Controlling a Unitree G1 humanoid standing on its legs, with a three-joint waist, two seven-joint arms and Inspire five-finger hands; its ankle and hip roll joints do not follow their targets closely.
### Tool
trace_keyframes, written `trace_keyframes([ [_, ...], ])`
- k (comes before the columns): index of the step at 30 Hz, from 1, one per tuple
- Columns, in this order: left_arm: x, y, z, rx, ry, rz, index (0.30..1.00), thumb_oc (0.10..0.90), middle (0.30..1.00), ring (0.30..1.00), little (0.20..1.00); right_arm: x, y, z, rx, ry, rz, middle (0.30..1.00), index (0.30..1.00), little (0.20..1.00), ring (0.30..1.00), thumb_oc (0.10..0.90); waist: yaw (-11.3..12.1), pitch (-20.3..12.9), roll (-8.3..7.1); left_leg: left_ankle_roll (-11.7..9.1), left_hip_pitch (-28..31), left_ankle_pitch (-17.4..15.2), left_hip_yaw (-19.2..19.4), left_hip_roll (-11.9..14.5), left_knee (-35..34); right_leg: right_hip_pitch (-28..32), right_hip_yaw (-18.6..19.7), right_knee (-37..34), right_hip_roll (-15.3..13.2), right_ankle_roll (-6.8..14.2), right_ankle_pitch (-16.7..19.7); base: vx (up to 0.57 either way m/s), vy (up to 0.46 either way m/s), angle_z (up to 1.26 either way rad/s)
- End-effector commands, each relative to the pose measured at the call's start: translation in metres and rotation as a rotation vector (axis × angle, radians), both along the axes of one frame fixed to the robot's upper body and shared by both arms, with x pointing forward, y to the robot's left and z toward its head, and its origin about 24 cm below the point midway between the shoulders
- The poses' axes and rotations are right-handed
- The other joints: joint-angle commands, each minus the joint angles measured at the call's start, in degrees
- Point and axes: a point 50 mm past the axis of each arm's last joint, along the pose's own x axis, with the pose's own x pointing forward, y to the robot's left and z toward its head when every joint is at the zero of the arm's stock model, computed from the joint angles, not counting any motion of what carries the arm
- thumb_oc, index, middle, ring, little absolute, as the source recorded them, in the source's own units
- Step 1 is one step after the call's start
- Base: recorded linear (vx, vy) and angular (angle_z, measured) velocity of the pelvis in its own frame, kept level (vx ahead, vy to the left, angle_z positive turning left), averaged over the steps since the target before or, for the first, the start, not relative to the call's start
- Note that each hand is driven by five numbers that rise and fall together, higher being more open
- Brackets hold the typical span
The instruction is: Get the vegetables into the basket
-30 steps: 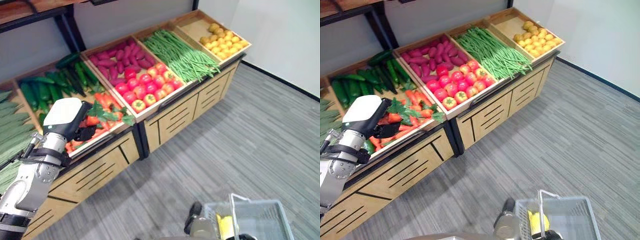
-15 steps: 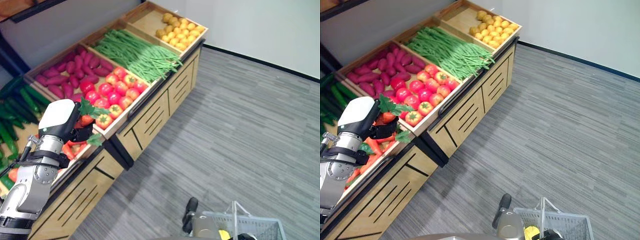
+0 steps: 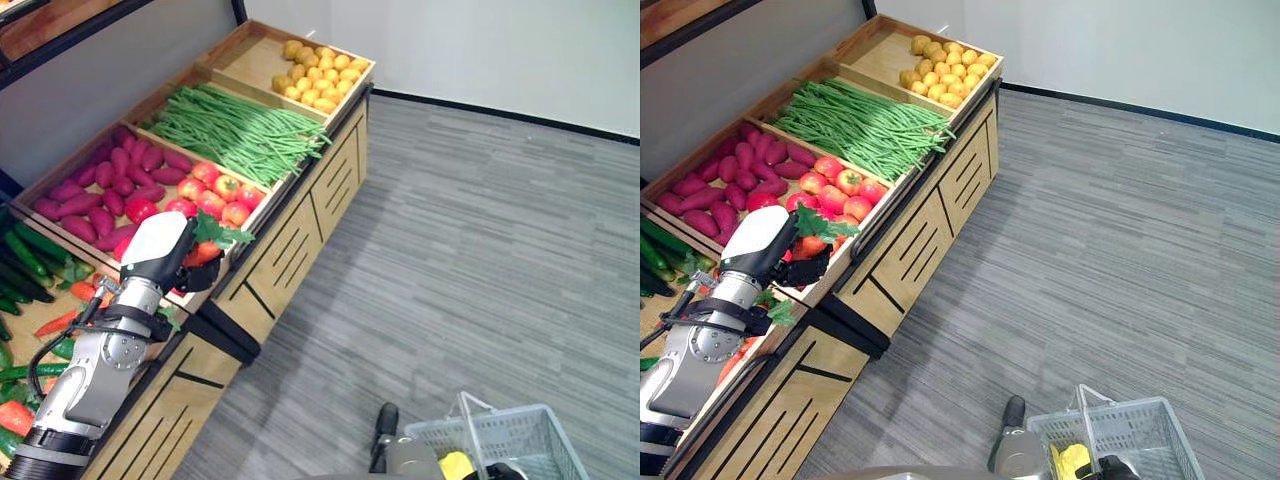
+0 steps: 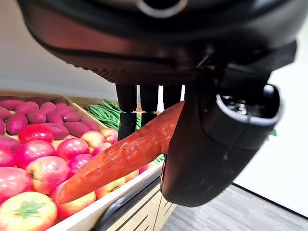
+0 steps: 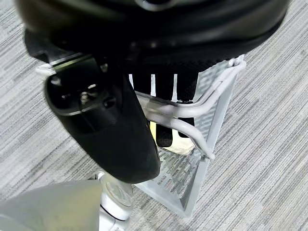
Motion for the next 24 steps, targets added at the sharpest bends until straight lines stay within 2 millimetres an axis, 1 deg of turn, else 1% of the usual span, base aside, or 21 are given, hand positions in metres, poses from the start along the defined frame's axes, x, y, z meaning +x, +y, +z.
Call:
trace_keyframes([
  [1, 0.007, 0.002, 0.066, 0.034, -0.312, -0.014, 0.3, 0.4, 0.3, 0.3, 0.3, 0.03, -0.003, 0.007, -0.006, -0.101, 0.026, 0.3, 0.3, 0.3, 0.3, 0.4, 1.3, 1.4, -3.63, 0.9, -10.9, 3.5, -8.9, 0.4, 1.8, 8.4, 2.2, -6.5, -0.6, 8.0, -1.8, -0.02, -0.081, -0.66],
  [2, 0.007, 0.003, 0.066, 0.034, -0.312, -0.012, 0.3, 0.4, 0.3, 0.3, 0.3, 0.031, -0.003, 0.007, -0.006, -0.101, 0.028, 0.3, 0.3, 0.3, 0.3, 0.4, 1.2, 1.3, -3.64, 0.9, -11.0, 3.5, -9.0, 0.4, 1.9, 8.4, 2.2, -6.5, -0.7, 7.9, -1.9, 0.06, -0.028, -0.96],
  [3, 0.005, 0.005, 0.062, 0.032, -0.302, 0.005, 0.3, 0.4, 0.3, 0.3, 0.3, 0.037, -0.002, 0.008, -0.006, -0.109, 0.053, 0.3, 0.3, 0.3, 0.3, 0.4, 2.5, 1.7, -4.5, 2.7, -13.2, 1.4, -13.7, -2.4, 1.1, 8.7, 4.6, -7.2, 0.1, 8.2, -1.9, 0.06, 0.003, -1.05],
  [4, 0.004, 0.006, 0.059, 0.033, -0.3, 0.014, 0.3, 0.4, 0.3, 0.3, 0.3, 0.038, -0.001, 0.009, -0.006, -0.11, 0.067, 0.3, 0.3, 0.3, 0.3, 0.4, 3.1, 2.0, -4.92, 3.4, -14.6, 0.6, -15.9, -2.9, -0.4, 8.9, 5.9, -7.6, 0.3, 8.6, -1.7, 0.07, 0.023, -1.06],
  [5, 0.002, 0.007, 0.059, 0.039, -0.3, 0.019, 0.3, 0.4, 0.3, 0.3, 0.3, 0.039, -0.001, 0.008, -0.004, -0.108, 0.072, 0.3, 0.3, 0.3, 0.3, 0.4, 3.0, 1.8, -5.29, 3.9, -14.6, 0.7, -16.1, -2.8, -2.2, 8.6, 6.7, -8.0, 0.1, 8.9, -1.1, 0.08, 0.078, -0.62],
  [6, 0.0, 0.008, 0.059, 0.041, -0.305, 0.023, 0.3, 0.4, 0.3, 0.3, 0.3, 0.038, -0.001, 0.009, -0.007, -0.104, 0.072, 0.3, 0.3, 0.3, 0.3, 0.4, 3.3, 1.7, -5.33, 3.7, -15.3, 0.7, -17.2, -1.9, -4.6, 8.9, 7.8, -8.5, 0.4, 9.4, -1.2, 0.07, 0.113, -0.59],
  [7, -0.001, 0.009, 0.059, 0.042, -0.304, 0.026, 0.3, 0.4, 0.3, 0.3, 0.3, 0.039, -0.001, 0.009, -0.007, -0.103, 0.08, 0.3, 0.3, 0.3, 0.3, 0.4, 3.6, 1.5, -5.56, 4.0, -15.7, 1.3, -18.1, -2.1, -7.7, 8.4, 8.7, -9.0, 0.2, 9.6, -0.6, 0.12, 0.172, -0.54],
  [8, -0.003, 0.01, 0.058, 0.035, -0.304, 0.029, 0.3, 0.4, 0.3, 0.3, 0.3, 0.041, -0.002, 0.01, -0.012, -0.102, 0.092, 0.3, 0.3, 0.3, 0.3, 0.4, 4.6, 1.3, -5.62, 3.9, -17.3, 2.4, -21.5, -2.7, -11.6, 8.5, 10.3, -9.9, 0.4, 10.0, -0.6, 0.14, 0.171, -0.77],
  [9, -0.004, 0.01, 0.056, 0.032, -0.299, 0.031, 0.3, 0.4, 0.3, 0.3, 0.3, 0.043, -0.002, 0.01, -0.013, -0.104, 0.104, 0.3, 0.3, 0.3, 0.3, 0.4, 5.2, 1.3, -5.77, 3.8, -18.1, 3.1, -24.2, -2.9, -13.5, 8.4, 11.8, -9.9, 0.4, 10.1, -0.5, 0.25, 0.195, -1.02],
  [10, -0.006, 0.013, 0.053, 0.027, -0.294, 0.042, 0.3, 0.4, 0.3, 0.3, 0.3, 0.05, -0.002, 0.012, -0.019, -0.113, 0.131, 0.3, 0.3, 0.3, 0.3, 0.4, 6.8, 1.8, -5.49, 3.6, -20.3, 5.3, -30.6, -3.8, -16.5, 8.7, 14.9, -10.3, 0.8, 10.2, -0.9, 0.18, 0.114, -0.94],
  [11, -0.006, 0.013, 0.053, 0.027, -0.295, 0.043, 0.3, 0.4, 0.3, 0.3, 0.3, 0.05, -0.002, 0.012, -0.019, -0.113, 0.132, 0.3, 0.3, 0.3, 0.3, 0.4, 6.8, 1.8, -5.47, 3.6, -20.2, 5.4, -30.6, -3.8, -16.8, 8.6, 14.9, -10.3, 0.8, 10.2, -1.0, 0.17, 0.113, -0.96],
  [12, -0.008, 0.014, 0.052, 0.026, -0.294, 0.044, 0.3, 0.4, 0.3, 0.3, 0.3, 0.053, -0.003, 0.013, -0.023, -0.121, 0.149, 0.3, 0.3, 0.3, 0.3, 0.4, 7.3, 2.2, -5.07, 3.6, -20.8, 6.3, -33.2, -4.5, -17.7, 8.8, 16.5, -10.3, 1.1, 10.2, -1.3, 0.06, 0.087, -0.79],
  [13, -0.01, 0.015, 0.053, 0.031, -0.3, 0.048, 0.3, 0.4, 0.3, 0.3, 0.3, 0.059, 0.0, 0.014, -0.018, -0.134, 0.164, 0.3, 0.3, 0.3, 0.3, 0.4, 7.1, 2.3, -4.58, 4.1, -19.6, 5.3, -34.3, -5.4, -18.3, 8.5, 18.3, -9.9, 1.6, 10.0, -1.5, 0.09, 0.123, -1.05],
  [16, -0.015, 0.016, 0.053, 0.032, -0.3, 0.053, 0.3, 0.4, 0.3, 0.3, 0.3, 0.057, 0.002, 0.013, -0.01, -0.132, 0.166, 0.3, 0.3, 0.3, 0.3, 0.4, 7.3, 2.0, -4.36, 4.4, -17.1, 4.6, -32.6, -5.2, -19.5, 9.2, 19.7, -10.3, 1.8, 9.9, -1.4, 0.08, 0.097, -1.03],
  [17, -0.017, 0.016, 0.051, 0.023, -0.298, 0.052, 0.3, 0.4, 0.3, 0.3, 0.3, 0.057, 0.003, 0.012, -0.005, -0.136, 0.159, 0.3, 0.3, 0.3, 0.3, 0.4, 7.0, 1.4, -4.08, 4.8, -15.7, 3.6, -32.2, -6.1, -19.8, 10.0, 20.4, -10.9, 1.6, 10.1, -1.4, 0.15, 0.185, -0.59],
  [18, -0.018, 0.017, 0.052, 0.025, -0.298, 0.053, 0.3, 0.4, 0.3, 0.3, 0.3, 0.057, 0.004, 0.012, -0.002, -0.138, 0.155, 0.3, 0.3, 0.3, 0.3, 0.4, 6.8, 1.1, -3.88, 5.0, -15.1, 3.4, -31.9, -6.5, -20.0, 10.3, 20.8, -11.0, 1.4, 10.2, -1.3, 0.14, 0.204, -0.25],
  [22, -0.02, 0.019, 0.053, 0.032, -0.294, 0.051, 0.3, 0.4, 0.3, 0.3, 0.3, 0.056, 0.008, 0.01, 0.009, -0.133, 0.148, 0.3, 0.3, 0.3, 0.3, 0.4, 6.7, 0.3, -3.79, 5.6, -12.7, 2.7, -30.0, -7.7, -21.4, 11.2, 21.8, -11.5, 0.6, 10.8, -0.9, 0.07, 0.126, -0.09],
  [24, -0.022, 0.019, 0.055, 0.042, -0.292, 0.046, 0.3, 0.4, 0.3, 0.3, 0.3, 0.059, 0.012, 0.01, 0.02, -0.149, 0.143, 0.3, 0.3, 0.3, 0.3, 0.4, 6.4, -0.5, -3.61, 6.2, -11.7, 1.9, -29.2, -8.5, -22.0, 11.2, 22.7, -11.7, 0.0, 11.4, -0.6, 0.05, 0.13, -0.11],
])
